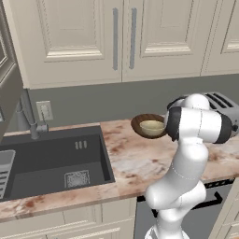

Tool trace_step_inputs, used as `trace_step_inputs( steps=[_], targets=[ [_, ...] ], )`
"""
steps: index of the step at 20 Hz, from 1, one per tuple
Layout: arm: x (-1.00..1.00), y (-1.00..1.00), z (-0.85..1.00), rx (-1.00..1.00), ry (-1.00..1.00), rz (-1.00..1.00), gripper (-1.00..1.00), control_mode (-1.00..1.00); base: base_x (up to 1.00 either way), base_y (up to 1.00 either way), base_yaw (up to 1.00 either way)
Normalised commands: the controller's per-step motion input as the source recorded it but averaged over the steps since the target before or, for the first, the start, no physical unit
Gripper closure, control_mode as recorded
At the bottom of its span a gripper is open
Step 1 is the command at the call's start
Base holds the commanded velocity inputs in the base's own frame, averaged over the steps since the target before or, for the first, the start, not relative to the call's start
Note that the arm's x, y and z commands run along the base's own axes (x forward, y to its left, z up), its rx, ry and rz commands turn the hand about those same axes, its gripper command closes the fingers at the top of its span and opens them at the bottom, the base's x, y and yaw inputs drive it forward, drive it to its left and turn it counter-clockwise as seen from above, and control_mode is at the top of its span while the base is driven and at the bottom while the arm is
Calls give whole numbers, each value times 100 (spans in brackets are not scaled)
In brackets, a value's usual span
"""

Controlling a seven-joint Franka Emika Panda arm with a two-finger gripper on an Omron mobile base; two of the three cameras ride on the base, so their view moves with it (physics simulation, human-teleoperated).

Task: Pick up the bowls on the counter and stack them on top of one another in the open cabinet. Place the smaller bowl on top of the larger bowl.

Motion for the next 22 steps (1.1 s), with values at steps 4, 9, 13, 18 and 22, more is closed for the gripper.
trace_step_inputs(
  steps=[4, 9, 13, 18, 22],
  targets=[
    [1, 1, 0, 0, 0, 0, -100, -100, 0, 0, 0],
    [8, 11, -17, -2, 0, 0, -100, -100, 0, 0, 0],
    [3, 1, -20, -1, 1, 1, -100, -100, 0, 0, 0],
    [5, 0, -22, 0, 1, 0, -100, -100, 0, 0, 0],
    [10, 0, -17, 0, 0, 0, -100, -100, 0, 0, 0]
  ],
)
